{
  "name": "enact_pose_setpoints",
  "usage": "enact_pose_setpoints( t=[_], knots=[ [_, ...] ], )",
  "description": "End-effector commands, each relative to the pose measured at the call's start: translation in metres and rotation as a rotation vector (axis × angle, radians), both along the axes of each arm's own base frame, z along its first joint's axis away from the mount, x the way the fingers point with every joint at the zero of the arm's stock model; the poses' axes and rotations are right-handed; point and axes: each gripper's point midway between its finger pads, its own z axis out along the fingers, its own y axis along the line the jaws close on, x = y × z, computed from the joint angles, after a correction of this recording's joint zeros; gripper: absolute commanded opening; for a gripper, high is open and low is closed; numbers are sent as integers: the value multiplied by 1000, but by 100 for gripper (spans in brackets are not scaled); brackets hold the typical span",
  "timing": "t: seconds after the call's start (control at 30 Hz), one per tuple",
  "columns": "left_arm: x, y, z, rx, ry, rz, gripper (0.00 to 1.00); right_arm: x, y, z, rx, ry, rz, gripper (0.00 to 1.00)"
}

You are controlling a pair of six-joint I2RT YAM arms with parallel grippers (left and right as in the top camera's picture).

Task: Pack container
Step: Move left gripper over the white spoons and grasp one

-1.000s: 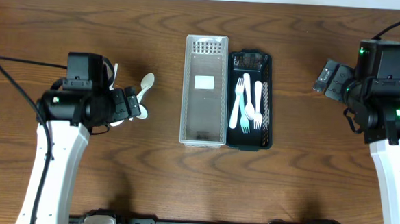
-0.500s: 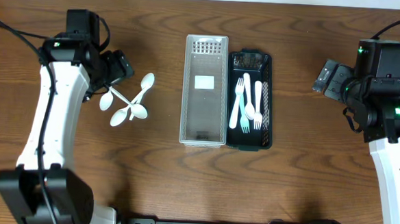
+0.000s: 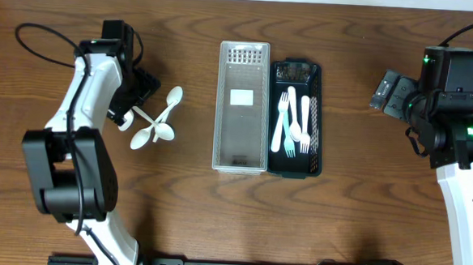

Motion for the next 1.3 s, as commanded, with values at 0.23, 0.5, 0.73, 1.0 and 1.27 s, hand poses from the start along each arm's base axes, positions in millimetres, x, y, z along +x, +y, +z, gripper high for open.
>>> enact_pose_setpoints(
  t=[0.23, 0.5, 0.73, 1.0, 1.27],
  knots=[
    [-3, 5, -44, -7, 105, 75, 85, 0, -4, 1, -14, 1, -4, 99],
    [-3, 6, -57, -8, 126, 74, 70, 0, -4, 1, -14, 1, -4, 99],
    [2, 6, -58, -6, 102, 74, 64, 0, -4, 1, -14, 1, -4, 99],
    [1, 6, -64, -6, 118, 74, 64, 0, -4, 1, -14, 1, -4, 99],
    [1, 7, -71, -3, 126, 29, 64, 0, -4, 1, -14, 1, -4, 99]
  ],
)
